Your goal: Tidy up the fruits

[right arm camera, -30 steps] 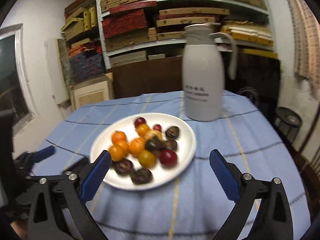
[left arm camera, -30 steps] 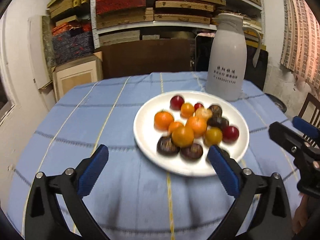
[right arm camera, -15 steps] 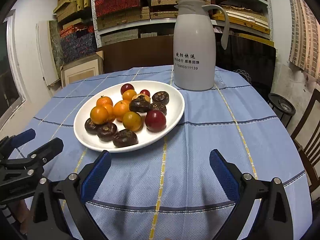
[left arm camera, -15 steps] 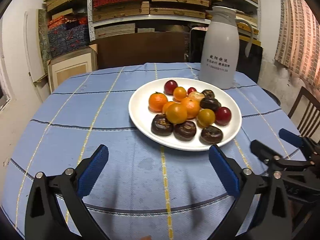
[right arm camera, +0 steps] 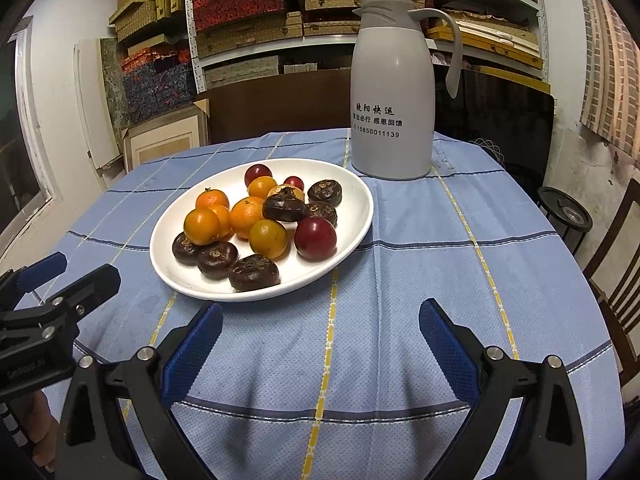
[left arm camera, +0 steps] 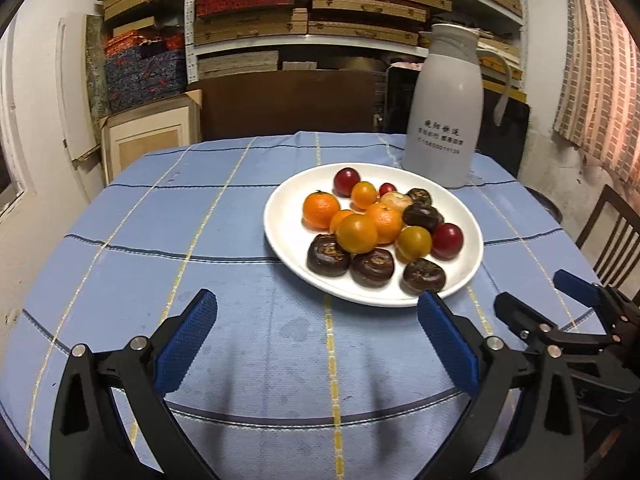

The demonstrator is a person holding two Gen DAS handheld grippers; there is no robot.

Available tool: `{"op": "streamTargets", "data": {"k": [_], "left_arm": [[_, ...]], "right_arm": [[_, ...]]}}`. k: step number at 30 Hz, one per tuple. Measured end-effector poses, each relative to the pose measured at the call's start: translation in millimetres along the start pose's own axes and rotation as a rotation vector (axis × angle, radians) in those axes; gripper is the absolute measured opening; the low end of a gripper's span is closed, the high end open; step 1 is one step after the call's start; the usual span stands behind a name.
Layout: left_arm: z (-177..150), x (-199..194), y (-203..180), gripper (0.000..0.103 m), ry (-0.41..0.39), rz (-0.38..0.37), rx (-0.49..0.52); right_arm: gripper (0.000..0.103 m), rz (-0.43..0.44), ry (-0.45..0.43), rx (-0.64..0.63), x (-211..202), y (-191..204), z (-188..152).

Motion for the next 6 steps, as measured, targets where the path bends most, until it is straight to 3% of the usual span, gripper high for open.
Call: {"op": "streamTargets", "data": {"k": [6], "left_arm": [[-2.8,1.2,-0.6,0.098,0.012,0.008,0.017]], "right_arm": [[0.099,0.001,0.0,0.002,-0.8,0.1,-0.1]]}}
Point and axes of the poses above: each gripper's, at about its wrist camera, not at the fingertips, and x roughly the way its jaws point, y to its left, z to its top, the point moved 10 cm from there along x, roughly the way its jaws point, and after that the axes turned 10 degrees about -y, right-handed, at the moved point
